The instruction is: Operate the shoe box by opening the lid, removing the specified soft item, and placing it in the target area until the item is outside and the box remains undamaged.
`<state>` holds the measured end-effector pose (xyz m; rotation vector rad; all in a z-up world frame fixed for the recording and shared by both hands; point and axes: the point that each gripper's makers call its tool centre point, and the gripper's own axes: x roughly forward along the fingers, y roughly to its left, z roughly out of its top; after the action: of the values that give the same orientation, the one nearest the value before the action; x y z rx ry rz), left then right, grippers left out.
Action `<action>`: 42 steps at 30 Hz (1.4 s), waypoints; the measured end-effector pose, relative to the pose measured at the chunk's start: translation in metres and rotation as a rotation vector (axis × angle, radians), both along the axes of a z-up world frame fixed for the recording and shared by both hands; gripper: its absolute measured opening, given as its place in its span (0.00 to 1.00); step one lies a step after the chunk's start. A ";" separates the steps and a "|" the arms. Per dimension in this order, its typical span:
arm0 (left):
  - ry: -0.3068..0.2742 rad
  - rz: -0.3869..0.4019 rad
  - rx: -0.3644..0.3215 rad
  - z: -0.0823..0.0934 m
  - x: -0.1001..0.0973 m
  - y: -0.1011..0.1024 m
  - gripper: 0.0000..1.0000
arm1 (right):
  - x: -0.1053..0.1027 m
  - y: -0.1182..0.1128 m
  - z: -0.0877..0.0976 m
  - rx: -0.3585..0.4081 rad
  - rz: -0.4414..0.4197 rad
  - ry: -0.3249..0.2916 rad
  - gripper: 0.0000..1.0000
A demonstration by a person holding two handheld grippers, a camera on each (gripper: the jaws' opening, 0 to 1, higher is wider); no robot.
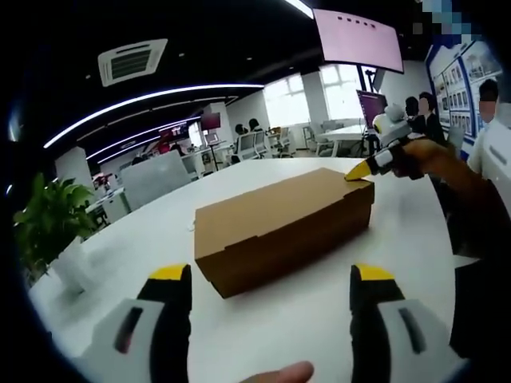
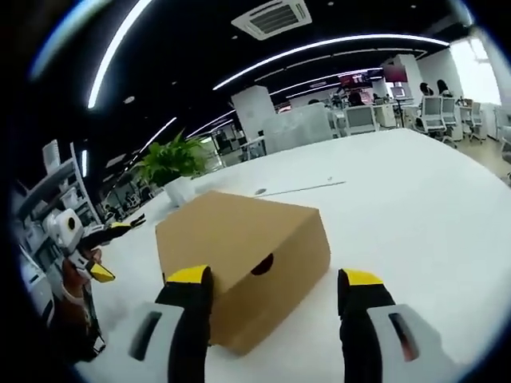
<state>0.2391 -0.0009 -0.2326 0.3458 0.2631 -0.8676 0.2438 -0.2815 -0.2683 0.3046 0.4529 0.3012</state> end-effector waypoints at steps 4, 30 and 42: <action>0.003 0.004 0.005 -0.002 0.000 0.002 0.83 | 0.000 0.002 -0.001 0.047 -0.002 0.009 0.62; 0.010 -0.005 0.006 -0.006 0.000 0.000 0.82 | -0.001 0.016 -0.003 0.294 0.012 0.059 0.45; 0.008 -0.008 -0.003 -0.004 -0.001 0.001 0.82 | -0.001 0.021 -0.002 0.331 0.017 0.068 0.40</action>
<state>0.2378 -0.0002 -0.2364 0.3411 0.2680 -0.8771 0.2428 -0.2608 -0.2699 0.6354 0.4725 0.3833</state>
